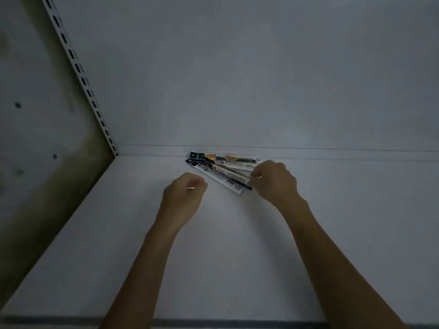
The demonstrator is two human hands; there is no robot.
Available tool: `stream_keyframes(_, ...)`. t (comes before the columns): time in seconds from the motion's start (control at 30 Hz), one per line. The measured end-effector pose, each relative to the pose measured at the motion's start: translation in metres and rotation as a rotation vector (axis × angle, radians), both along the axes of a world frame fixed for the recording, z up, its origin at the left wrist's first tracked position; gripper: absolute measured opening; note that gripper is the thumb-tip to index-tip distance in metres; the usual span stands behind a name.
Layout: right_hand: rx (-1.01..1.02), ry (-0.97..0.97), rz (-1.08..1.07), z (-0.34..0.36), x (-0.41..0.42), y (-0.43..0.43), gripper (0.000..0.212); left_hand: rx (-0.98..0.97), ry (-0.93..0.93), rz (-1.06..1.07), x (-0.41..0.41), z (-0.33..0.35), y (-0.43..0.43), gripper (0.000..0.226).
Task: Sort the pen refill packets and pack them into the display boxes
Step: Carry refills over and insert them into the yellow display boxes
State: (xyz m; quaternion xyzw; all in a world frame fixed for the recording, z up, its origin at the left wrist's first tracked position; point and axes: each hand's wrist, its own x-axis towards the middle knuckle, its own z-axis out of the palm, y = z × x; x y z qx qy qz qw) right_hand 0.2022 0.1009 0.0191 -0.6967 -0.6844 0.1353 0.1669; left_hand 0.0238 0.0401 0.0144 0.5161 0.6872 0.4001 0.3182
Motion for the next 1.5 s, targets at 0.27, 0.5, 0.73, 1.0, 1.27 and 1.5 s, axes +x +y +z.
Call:
stream_keyframes(0.27, -0.04, 0.222, -0.068, 0.006, 0.01, -0.002, 0.006, -0.014, 0.083, -0.061, 0.007, -0.01, 0.028, 0.018)
stream_keyframes(0.5, -0.029, 0.322, -0.072, 0.004, 0.02, -0.009, 0.013, -0.136, 0.431, 0.008, 0.047, -0.021, 0.068, 0.084)
stream_keyframes(0.73, 0.02, 0.252, -0.025, 0.005, 0.022, 0.004, 0.022, -0.211, 0.373, -0.009, 0.036, -0.014, 0.074, 0.082)
stream_keyframes(1.0, 0.011, 0.242, 0.084, 0.001, 0.008, 0.01, 0.015, -0.213, 0.297, 0.01, -0.01, -0.013, 0.055, 0.057)
stream_keyframes(1.27, -0.019, 0.219, 0.126, 0.004, -0.01, 0.005, 0.015, -0.091, 0.291, 0.122, 0.008, -0.017, 0.048, 0.041)
stream_keyframes(1.5, 0.024, 0.244, 0.114, 0.009, -0.007, -0.002, 0.015, -0.048, 0.438, 0.182, 0.002, -0.01, 0.038, 0.02)
